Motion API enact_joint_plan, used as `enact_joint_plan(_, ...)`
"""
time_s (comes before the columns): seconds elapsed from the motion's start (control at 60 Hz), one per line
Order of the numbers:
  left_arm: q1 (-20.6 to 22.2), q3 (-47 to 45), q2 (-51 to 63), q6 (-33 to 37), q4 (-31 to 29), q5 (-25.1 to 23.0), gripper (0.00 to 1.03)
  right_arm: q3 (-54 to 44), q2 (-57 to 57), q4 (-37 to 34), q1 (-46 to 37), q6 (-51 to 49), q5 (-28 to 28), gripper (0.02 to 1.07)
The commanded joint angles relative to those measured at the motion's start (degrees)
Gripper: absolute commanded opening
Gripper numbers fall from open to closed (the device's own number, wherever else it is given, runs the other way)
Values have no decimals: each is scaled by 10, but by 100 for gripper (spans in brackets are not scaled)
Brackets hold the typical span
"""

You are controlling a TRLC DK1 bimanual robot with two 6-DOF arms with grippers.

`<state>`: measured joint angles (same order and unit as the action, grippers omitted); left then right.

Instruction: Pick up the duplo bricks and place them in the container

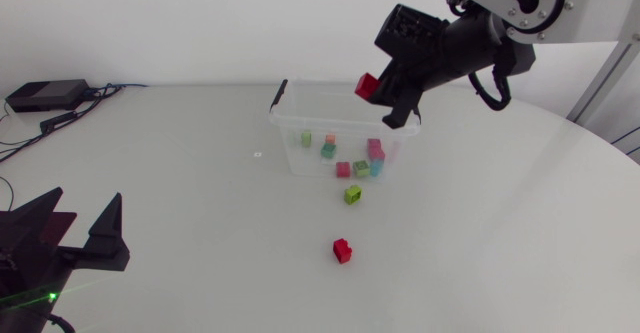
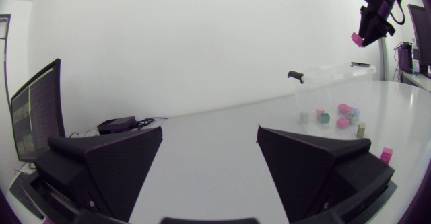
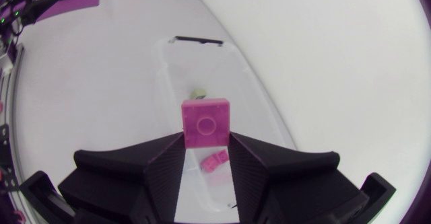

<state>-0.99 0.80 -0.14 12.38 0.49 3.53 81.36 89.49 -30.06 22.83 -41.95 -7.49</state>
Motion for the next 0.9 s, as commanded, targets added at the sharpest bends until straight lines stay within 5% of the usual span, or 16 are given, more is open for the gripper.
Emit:
enact_joint_plan(0.0,-1,-9,-6,-8,-1,0,98,15,37,43,-14,65,-2,28)
enact_joint_plan(0.333,-1,-9,-6,-8,-1,1,98,59,176,173,-35,192,19,29)
enact_joint_plan(0.583,-1,-9,-6,-8,-1,0,98,65,178,186,-35,264,58,97)
enact_joint_plan(0.883,-1,-9,-6,-8,-1,1,98,-47,9,216,-40,342,78,101)
